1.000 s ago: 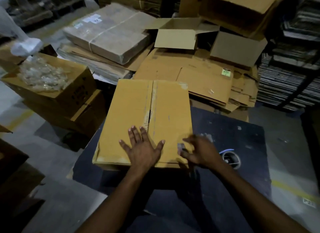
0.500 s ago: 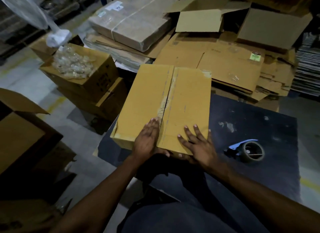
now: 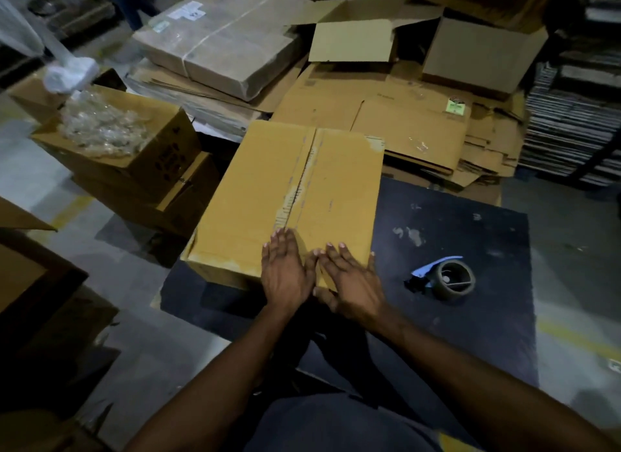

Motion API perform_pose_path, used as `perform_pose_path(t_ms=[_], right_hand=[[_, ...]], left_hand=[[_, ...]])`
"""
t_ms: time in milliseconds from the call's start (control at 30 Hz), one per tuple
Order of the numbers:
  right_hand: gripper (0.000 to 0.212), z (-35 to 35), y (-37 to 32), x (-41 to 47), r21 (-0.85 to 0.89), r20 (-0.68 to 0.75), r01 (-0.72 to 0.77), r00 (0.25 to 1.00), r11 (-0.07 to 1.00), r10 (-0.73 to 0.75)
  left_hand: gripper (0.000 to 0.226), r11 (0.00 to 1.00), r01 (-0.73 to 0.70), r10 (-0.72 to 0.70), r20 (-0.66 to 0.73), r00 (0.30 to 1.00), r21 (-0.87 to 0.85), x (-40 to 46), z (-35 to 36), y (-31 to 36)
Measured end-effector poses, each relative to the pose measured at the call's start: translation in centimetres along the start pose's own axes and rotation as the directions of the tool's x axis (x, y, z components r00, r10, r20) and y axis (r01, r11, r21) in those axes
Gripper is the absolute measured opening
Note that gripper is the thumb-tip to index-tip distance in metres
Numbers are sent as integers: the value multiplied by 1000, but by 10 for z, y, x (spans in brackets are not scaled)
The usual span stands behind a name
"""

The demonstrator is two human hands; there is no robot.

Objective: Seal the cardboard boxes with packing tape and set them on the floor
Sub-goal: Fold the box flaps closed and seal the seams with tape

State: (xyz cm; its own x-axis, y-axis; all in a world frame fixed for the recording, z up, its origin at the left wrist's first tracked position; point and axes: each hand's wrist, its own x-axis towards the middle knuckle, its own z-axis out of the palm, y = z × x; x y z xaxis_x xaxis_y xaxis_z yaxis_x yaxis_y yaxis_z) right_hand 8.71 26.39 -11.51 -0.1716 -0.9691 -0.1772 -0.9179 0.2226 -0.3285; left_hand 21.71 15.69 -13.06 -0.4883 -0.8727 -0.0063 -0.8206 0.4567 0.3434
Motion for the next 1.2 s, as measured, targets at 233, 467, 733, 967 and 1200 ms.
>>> perform_pose_path(t_ms=[233, 467, 733, 967, 1200], right_hand=[[57, -47, 174, -22, 144, -95, -391, 909, 909, 406], [39, -39, 250, -20, -233, 296, -428, 824, 873, 483], [10, -91, 213, -5, -5, -36, -284, 958, 959, 284], [16, -172, 85, 89, 158, -90, 194, 979, 968, -182], [19, -129, -10, 159, 133, 93, 276, 953, 952, -289]], left_hand=[[100, 991, 98, -114, -182, 977, -96, -2, 11, 9], [92, 966, 231, -226, -55, 973, 120, -4, 9, 17], [82, 983, 144, -141, -33, 989, 115, -4, 5, 7], [80, 998, -54, 54, -43, 998, 17, -2, -7, -49], [92, 969, -247, 245, 217, 945, -19, -5, -54, -127]])
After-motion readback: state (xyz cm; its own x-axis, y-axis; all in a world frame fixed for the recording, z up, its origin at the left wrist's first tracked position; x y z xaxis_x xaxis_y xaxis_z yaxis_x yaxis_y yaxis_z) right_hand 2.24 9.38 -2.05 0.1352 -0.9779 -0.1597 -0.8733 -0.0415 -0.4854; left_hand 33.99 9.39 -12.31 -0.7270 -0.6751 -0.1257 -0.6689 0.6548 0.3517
